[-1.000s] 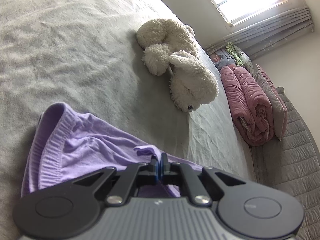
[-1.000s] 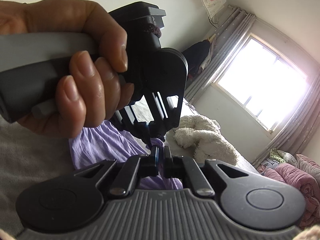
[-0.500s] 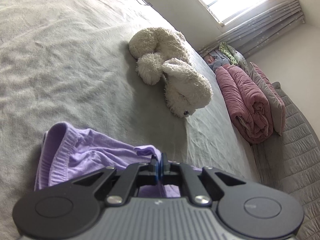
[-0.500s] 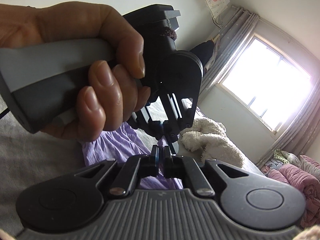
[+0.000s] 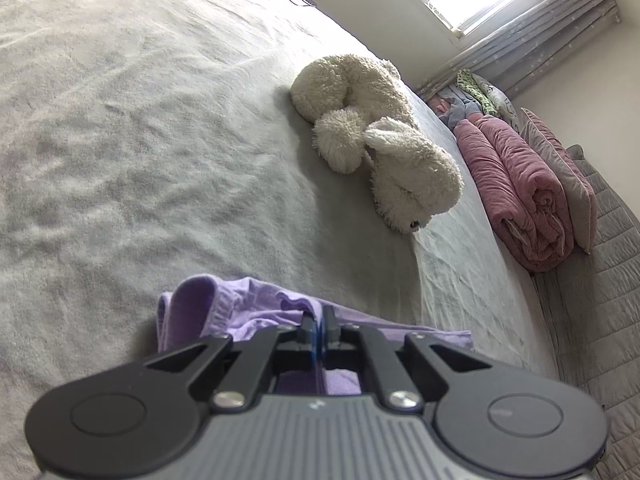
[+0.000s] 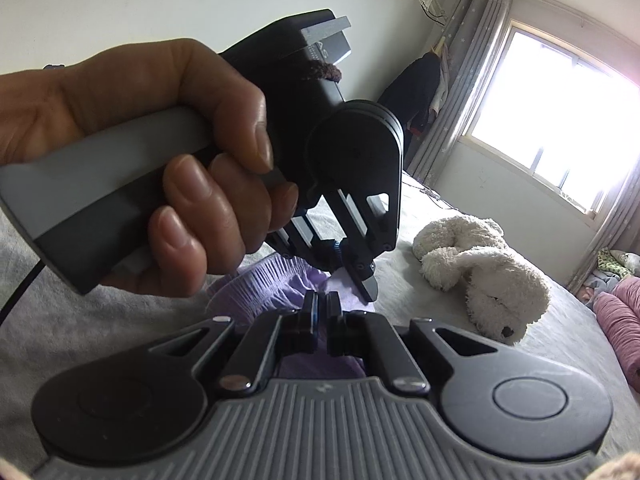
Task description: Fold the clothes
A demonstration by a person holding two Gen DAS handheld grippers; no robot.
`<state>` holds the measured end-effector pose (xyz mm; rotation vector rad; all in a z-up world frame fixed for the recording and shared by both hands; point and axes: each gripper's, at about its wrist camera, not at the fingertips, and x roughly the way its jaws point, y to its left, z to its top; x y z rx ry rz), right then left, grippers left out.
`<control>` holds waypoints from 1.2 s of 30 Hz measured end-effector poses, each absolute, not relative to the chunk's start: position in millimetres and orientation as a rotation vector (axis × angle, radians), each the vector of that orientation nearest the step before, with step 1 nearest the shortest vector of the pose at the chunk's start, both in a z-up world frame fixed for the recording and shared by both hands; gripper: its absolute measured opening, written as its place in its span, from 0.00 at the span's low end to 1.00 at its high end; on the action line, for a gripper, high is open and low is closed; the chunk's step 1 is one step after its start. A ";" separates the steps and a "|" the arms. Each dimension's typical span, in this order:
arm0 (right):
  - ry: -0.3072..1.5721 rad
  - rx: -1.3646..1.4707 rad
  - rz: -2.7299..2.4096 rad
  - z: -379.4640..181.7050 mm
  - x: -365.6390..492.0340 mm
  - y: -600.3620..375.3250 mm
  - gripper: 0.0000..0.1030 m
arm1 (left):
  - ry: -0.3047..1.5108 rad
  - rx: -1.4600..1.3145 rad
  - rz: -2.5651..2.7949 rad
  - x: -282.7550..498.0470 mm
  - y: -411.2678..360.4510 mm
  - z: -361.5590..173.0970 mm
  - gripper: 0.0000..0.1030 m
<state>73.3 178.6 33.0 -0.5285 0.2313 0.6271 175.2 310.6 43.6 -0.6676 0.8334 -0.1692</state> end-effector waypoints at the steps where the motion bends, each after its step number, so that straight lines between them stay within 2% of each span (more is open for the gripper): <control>1: 0.235 -0.525 0.630 32.6 73.7 180.6 0.03 | 0.829 -0.668 -0.166 174.4 313.4 43.6 0.02; 36: 0.331 -0.486 0.715 25.7 75.0 197.6 0.04 | 0.877 -0.350 -0.035 169.1 301.6 44.1 0.02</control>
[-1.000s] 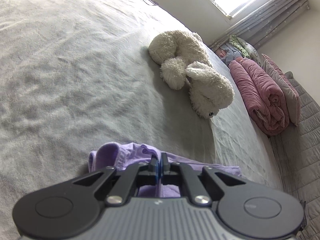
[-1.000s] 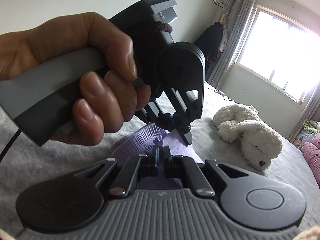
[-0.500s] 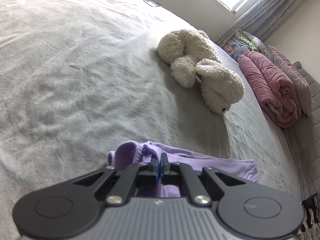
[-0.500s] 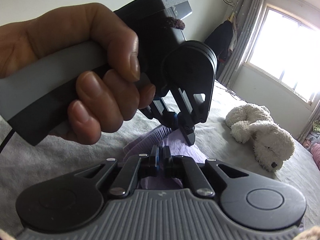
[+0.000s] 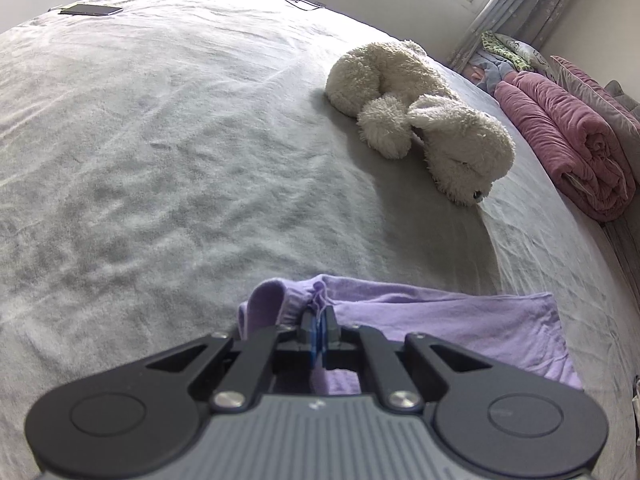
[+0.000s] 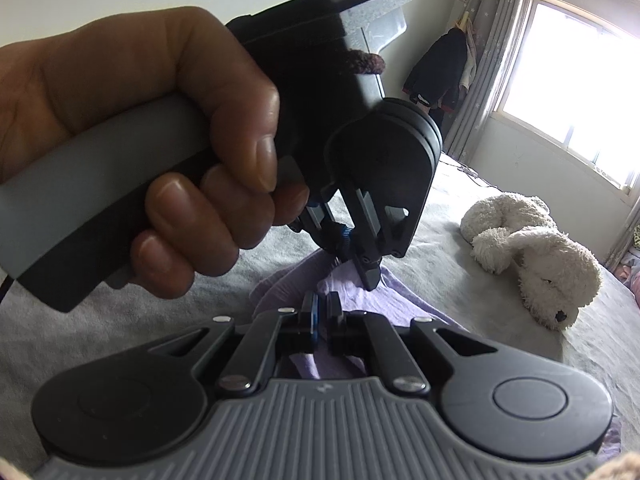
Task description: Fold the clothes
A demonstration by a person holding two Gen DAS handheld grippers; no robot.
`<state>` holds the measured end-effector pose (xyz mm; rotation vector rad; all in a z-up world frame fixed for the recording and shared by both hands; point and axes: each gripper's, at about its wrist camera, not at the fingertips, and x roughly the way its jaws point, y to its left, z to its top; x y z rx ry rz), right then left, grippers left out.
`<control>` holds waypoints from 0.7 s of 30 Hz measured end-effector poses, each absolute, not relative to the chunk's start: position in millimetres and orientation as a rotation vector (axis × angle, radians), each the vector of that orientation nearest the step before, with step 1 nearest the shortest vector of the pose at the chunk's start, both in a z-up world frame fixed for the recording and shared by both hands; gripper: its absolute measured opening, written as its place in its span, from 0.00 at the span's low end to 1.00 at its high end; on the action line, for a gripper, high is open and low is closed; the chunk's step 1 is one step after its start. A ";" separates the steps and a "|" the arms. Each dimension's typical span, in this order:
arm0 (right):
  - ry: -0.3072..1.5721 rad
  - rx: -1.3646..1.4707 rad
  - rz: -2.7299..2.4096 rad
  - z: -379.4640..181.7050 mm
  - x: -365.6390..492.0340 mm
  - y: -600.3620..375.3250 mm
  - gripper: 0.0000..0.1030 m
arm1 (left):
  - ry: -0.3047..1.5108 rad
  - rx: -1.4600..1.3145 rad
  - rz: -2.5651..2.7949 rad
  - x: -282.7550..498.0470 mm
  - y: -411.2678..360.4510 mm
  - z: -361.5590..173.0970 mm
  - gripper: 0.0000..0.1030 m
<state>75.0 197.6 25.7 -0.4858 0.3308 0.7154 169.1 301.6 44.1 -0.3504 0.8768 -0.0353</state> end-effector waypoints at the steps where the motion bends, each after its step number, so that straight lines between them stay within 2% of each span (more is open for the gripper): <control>1: 0.333 -0.486 0.715 25.4 74.7 197.5 0.04 | 0.875 -0.334 -0.034 169.4 300.1 44.5 0.02; 15: 0.358 -0.446 0.737 28.3 71.0 189.5 0.07 | 0.874 -0.271 0.013 170.9 295.8 46.5 0.02; 19: 0.370 -0.393 0.762 41.0 69.6 174.1 0.16 | 0.877 -0.262 0.038 170.9 297.3 49.8 0.05; 21: 0.379 -0.337 0.763 50.7 70.0 157.4 0.26 | 0.868 -0.272 0.048 169.7 299.7 53.0 0.05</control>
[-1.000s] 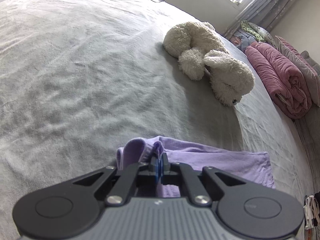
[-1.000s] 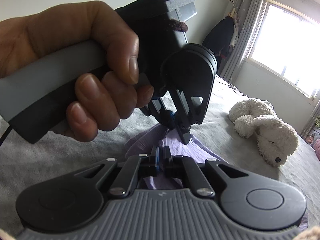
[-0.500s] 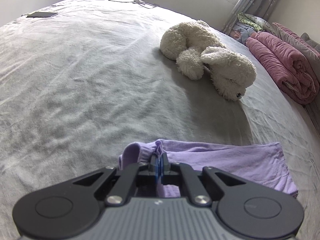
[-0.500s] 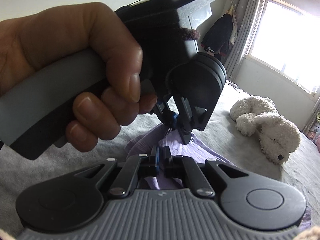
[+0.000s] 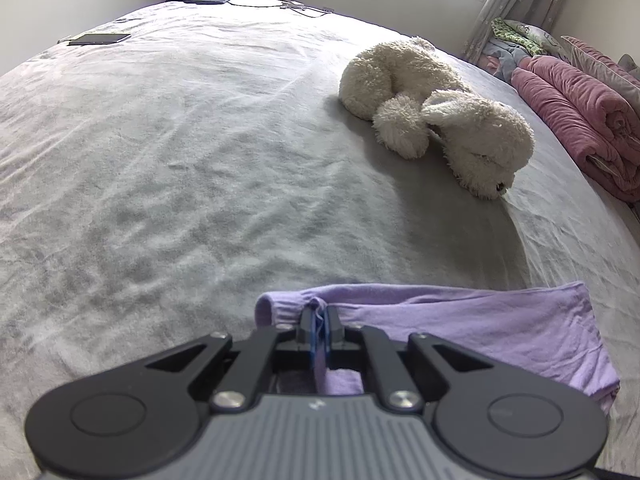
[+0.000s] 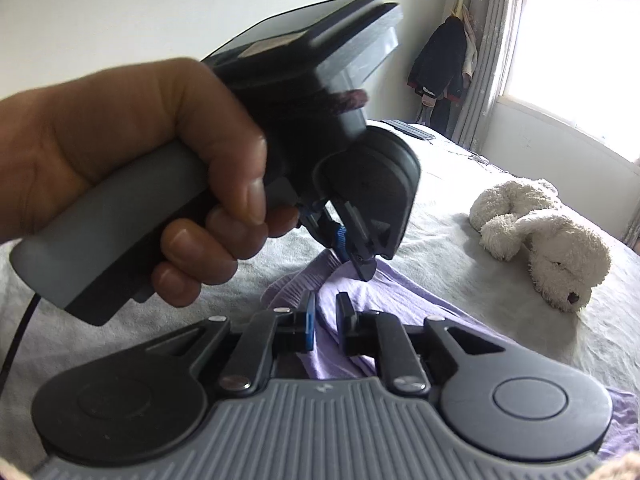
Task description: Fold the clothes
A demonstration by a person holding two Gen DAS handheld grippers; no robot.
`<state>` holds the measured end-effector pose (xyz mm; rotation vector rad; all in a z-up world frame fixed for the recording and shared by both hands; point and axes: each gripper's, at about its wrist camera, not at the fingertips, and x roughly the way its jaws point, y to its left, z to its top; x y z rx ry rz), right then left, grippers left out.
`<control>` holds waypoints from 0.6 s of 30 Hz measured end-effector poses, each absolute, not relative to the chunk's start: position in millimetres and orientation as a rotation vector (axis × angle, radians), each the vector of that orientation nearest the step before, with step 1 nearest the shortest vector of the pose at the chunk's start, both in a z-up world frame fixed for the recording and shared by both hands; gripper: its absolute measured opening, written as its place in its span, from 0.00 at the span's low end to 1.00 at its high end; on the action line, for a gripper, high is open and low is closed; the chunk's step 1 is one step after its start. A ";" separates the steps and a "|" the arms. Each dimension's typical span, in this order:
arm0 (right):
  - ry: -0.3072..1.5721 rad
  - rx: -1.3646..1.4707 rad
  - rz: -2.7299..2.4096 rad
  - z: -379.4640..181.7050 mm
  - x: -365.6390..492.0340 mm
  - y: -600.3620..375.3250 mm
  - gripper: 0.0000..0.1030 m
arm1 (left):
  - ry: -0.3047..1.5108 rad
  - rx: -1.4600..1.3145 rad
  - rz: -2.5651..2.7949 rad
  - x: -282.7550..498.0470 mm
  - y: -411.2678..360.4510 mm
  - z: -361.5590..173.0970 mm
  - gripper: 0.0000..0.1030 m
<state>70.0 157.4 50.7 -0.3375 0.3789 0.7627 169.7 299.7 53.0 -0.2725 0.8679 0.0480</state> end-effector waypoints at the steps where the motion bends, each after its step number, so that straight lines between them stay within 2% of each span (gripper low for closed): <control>1: 0.380 -0.313 0.756 55.2 70.3 146.6 0.32 | 0.862 -0.280 0.052 169.1 301.0 54.8 0.05; 9: 0.412 -0.308 0.525 73.2 69.1 43.7 0.32 | 0.781 -0.229 0.118 162.4 297.7 74.0 0.07; 13: 0.462 -0.327 0.354 64.8 93.8 -25.4 0.34 | 0.754 -0.267 0.093 161.2 293.6 78.4 0.07; 18: 0.499 -0.261 0.164 33.8 98.7 -60.7 0.34 | 0.783 -0.269 -0.091 157.2 241.3 70.0 0.09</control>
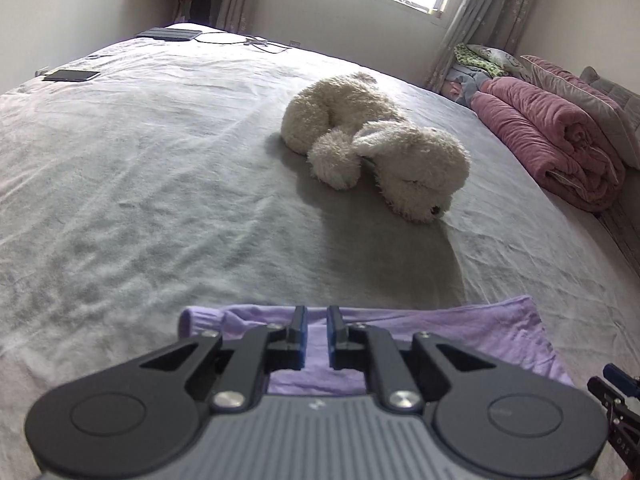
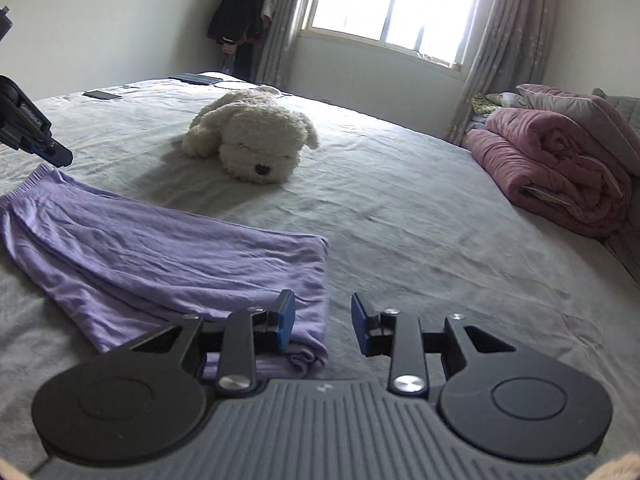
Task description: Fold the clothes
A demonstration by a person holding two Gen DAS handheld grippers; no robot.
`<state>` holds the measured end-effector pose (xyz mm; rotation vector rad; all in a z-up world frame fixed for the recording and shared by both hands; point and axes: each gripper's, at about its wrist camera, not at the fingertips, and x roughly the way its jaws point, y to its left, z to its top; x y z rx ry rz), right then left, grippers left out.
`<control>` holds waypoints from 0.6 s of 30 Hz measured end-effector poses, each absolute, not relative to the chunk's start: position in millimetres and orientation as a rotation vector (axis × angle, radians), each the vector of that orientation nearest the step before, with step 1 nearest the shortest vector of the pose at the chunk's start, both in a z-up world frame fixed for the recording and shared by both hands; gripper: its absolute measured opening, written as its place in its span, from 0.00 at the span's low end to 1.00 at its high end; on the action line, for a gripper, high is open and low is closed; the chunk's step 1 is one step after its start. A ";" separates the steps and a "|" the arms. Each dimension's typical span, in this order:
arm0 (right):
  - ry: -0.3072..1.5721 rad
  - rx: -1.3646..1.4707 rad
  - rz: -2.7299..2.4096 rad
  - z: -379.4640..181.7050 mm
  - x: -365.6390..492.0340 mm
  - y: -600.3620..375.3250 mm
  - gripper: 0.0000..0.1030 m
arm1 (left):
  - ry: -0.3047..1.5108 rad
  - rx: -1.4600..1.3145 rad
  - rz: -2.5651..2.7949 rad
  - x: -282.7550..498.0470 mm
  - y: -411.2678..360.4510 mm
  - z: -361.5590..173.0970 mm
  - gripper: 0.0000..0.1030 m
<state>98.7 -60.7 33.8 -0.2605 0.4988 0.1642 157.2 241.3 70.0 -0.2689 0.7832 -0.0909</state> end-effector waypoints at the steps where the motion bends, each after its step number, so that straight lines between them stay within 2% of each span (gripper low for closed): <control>1: 0.504 -0.247 0.150 29.9 98.1 -64.5 0.34 | 0.800 -0.274 -0.128 156.9 230.1 65.4 0.10; 7: 0.516 -0.295 0.127 21.1 80.4 -70.2 0.34 | 0.864 -0.136 -0.172 154.7 183.7 37.2 0.11; 14: 0.565 -0.294 0.132 17.0 89.2 -65.6 0.34 | 0.870 -0.142 -0.177 156.6 188.1 34.3 0.12; 18: 0.610 -0.198 0.146 20.0 99.9 -69.2 0.34 | 0.865 -0.109 -0.179 156.0 183.6 33.4 0.12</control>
